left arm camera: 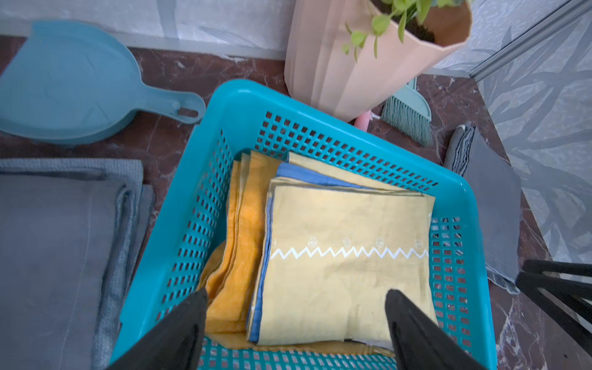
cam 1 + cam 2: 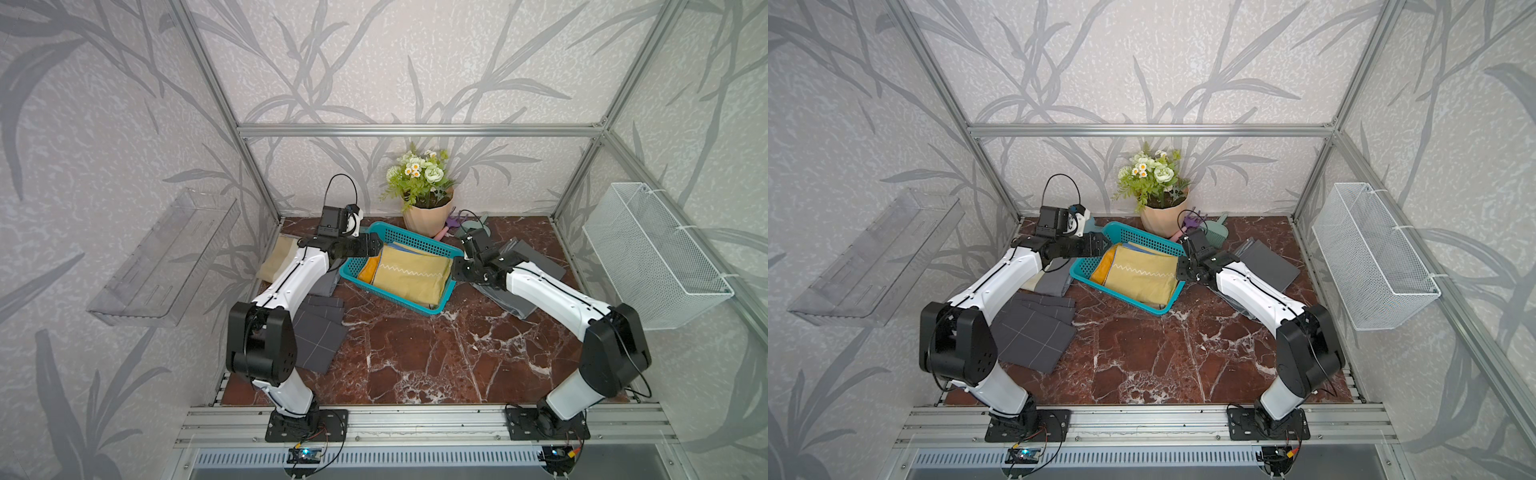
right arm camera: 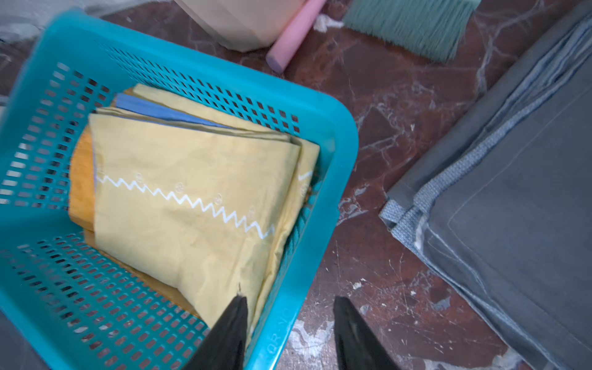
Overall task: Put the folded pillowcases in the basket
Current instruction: Place the pillowcase in the basket, then adjust the basket at the center of the board.
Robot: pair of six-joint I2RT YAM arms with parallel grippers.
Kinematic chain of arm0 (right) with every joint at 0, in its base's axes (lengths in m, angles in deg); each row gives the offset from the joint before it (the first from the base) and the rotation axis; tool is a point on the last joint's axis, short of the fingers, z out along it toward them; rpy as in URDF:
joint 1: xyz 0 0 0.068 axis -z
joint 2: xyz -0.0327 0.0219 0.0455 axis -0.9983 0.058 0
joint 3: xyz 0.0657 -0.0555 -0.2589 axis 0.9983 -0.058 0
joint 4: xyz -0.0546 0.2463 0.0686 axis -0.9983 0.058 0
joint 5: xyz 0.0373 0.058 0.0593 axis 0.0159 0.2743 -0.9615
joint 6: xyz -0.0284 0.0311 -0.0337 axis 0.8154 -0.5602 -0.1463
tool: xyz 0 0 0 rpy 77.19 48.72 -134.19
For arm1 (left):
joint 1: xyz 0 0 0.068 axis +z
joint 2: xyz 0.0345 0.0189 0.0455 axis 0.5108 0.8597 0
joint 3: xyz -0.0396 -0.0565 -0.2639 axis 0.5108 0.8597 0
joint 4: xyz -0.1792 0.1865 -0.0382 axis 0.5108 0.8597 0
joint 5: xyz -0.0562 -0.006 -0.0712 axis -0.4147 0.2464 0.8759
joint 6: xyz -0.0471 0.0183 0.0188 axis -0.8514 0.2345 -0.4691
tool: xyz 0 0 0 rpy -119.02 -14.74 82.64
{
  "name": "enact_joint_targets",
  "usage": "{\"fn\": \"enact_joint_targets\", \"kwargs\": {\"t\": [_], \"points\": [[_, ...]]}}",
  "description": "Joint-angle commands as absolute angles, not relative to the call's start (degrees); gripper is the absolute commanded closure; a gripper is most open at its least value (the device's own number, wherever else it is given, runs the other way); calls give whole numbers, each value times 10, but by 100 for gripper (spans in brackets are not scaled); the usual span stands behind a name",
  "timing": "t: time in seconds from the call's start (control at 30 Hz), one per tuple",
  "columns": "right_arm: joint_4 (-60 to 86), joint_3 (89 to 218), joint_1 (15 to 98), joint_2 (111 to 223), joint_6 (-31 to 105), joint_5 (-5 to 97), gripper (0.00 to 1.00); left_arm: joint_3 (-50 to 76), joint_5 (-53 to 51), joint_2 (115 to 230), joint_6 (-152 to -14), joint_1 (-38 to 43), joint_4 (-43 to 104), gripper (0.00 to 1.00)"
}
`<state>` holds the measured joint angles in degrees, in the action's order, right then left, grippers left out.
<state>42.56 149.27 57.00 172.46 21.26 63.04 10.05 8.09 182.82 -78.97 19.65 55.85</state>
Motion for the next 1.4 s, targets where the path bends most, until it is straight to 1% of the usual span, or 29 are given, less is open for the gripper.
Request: {"fn": "enact_joint_targets", "kwargs": {"t": [0.0, 0.17, 0.3, 0.4, 0.43, 0.5, 0.57, 0.63, 0.8, 0.87, 0.97, 1.13, 1.17, 1.2, 1.23, 1.27, 1.3, 1.33, 1.37], "points": [[437, 1493, 569, 1739, 208, 612, 51, 150, 92, 1803, -811, 182, 519, 11], [443, 1497, 569, 1758, 201, 599, 51, 196, 86, 1792, -816, 168, 508, 11], [456, 1496, 569, 1760, 197, 608, 54, 221, 87, 1779, -824, 164, 495, 11], [466, 1498, 570, 1782, 197, 618, 60, 228, 85, 1772, -824, 163, 495, 11], [469, 1499, 570, 1786, 198, 619, 65, 230, 82, 1768, -823, 163, 495, 11], [474, 1505, 574, 1794, 198, 621, 71, 235, 81, 1765, -823, 162, 497, 11], [477, 1512, 578, 1801, 200, 620, 74, 239, 81, 1760, -823, 162, 496, 10], [484, 1523, 586, 1810, 201, 624, 83, 244, 80, 1757, -824, 162, 496, 10], [508, 1567, 620, 1840, 217, 632, 89, 254, 85, 1744, -827, 161, 496, 10], [525, 1596, 637, 1858, 228, 634, 93, 258, 86, 1741, -827, 160, 496, 9], [543, 1641, 661, 1887, 248, 639, 97, 266, 84, 1736, -827, 160, 496, 9], [565, 1711, 690, 1933, 281, 649, 97, 277, 85, 1735, -828, 160, 494, 9], [565, 1721, 693, 1939, 288, 651, 94, 280, 85, 1735, -829, 160, 494, 9], [567, 1733, 696, 1947, 295, 655, 87, 281, 86, 1735, -830, 160, 492, 9], [573, 1745, 698, 1954, 300, 656, 68, 282, 87, 1734, -831, 159, 492, 9], [579, 1754, 698, 1958, 305, 658, 41, 283, 87, 1736, -832, 158, 492, 9], [584, 1757, 697, 1956, 306, 658, 23, 282, 88, 1735, -832, 156, 492, 9], [581, 1754, 697, 1946, 307, 657, 8, 282, 88, 1735, -834, 155, 492, 9], [569, 1737, 697, 1929, 305, 656, 0, 282, 89, 1734, -835, 153, 492, 9]]}}
